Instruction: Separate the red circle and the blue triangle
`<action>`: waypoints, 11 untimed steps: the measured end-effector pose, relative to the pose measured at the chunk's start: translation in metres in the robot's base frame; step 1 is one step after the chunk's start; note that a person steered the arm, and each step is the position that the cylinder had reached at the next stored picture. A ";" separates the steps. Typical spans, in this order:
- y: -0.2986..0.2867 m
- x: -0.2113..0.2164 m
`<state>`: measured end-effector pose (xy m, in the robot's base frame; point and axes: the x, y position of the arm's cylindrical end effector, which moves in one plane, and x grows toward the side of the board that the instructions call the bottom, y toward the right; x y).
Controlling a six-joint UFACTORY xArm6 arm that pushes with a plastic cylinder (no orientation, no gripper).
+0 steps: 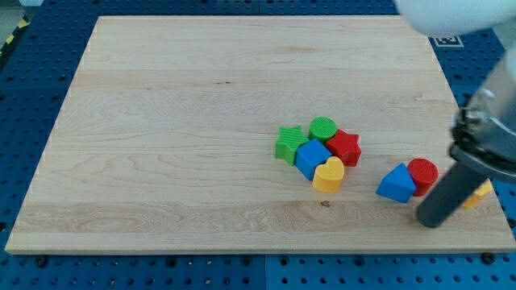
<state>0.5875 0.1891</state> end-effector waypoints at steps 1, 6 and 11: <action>-0.005 -0.004; -0.042 -0.025; -0.023 -0.056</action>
